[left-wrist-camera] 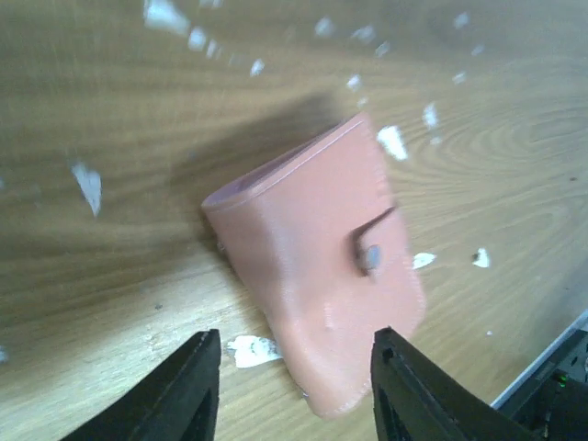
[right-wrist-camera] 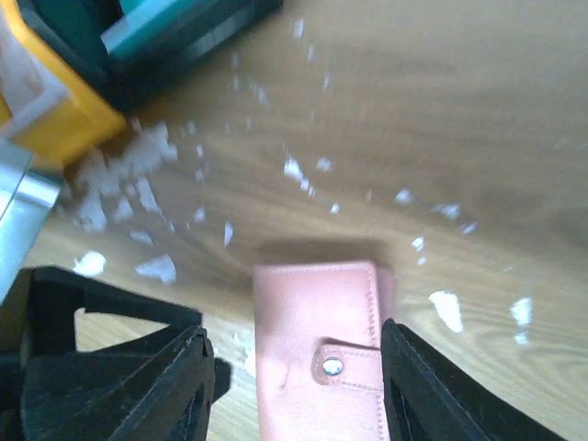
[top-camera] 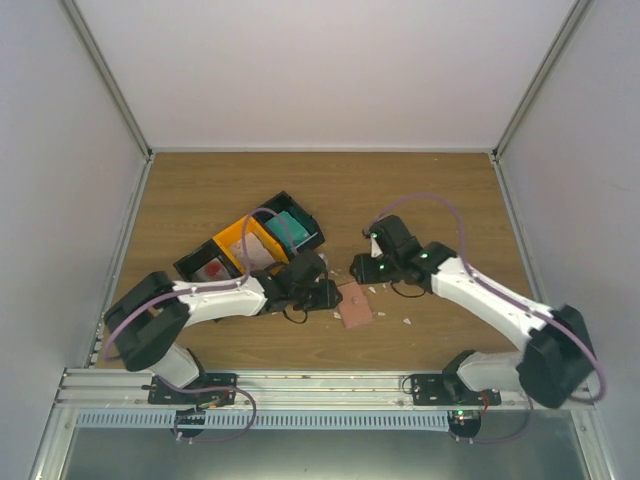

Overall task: Put the credit cards into the card holder
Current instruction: Close the card holder at the center of the board, then reset both arms

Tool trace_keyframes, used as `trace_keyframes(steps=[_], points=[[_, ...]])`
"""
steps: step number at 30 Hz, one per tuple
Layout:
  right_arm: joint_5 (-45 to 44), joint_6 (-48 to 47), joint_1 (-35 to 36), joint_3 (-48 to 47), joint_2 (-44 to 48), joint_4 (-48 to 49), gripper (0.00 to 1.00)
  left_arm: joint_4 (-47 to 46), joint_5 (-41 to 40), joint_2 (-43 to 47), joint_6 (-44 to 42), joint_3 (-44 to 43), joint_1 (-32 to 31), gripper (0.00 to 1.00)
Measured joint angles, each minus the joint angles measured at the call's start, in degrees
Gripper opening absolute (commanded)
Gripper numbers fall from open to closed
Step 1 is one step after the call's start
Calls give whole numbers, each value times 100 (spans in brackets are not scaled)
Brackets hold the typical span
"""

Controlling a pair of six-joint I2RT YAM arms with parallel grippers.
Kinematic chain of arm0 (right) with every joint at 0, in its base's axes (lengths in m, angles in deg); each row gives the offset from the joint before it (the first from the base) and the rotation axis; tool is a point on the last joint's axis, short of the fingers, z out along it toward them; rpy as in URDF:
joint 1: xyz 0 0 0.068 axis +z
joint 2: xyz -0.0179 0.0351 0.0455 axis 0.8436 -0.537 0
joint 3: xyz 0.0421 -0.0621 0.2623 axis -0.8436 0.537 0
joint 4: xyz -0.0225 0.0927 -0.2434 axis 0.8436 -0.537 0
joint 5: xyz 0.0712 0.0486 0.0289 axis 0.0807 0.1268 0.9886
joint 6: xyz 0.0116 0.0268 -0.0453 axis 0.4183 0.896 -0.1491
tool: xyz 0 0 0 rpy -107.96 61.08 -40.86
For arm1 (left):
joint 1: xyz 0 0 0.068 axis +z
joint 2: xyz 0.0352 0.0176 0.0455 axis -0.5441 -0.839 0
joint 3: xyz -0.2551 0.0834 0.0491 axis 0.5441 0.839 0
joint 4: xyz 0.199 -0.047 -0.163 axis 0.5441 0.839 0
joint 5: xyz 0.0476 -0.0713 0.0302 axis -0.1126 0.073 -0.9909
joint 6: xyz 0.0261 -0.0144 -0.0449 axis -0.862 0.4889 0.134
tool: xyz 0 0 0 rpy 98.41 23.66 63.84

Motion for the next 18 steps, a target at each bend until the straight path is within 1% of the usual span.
trace_keyframes(steps=[7,8,9,10,13,18], points=[[-1300,125,-66,-293,1644,-514,66,787,-828,1462,-444,-256,0,75],[-1464,136,-68,-304,1888,-605,67,890,-935,1679,-518,-286,0,84],[-1604,140,-68,-313,2092,-667,72,1032,-1060,1937,-627,-337,0,94],[-1766,131,-68,-332,2352,-765,78,1132,-1156,2164,-710,-382,0,98],[-2052,68,-70,-402,2977,-944,98,1486,-1432,2791,-1099,-588,0,99],[-2363,-48,-70,-664,3775,-1263,99,2188,-1950,3755,-1598,-1174,0,99]])
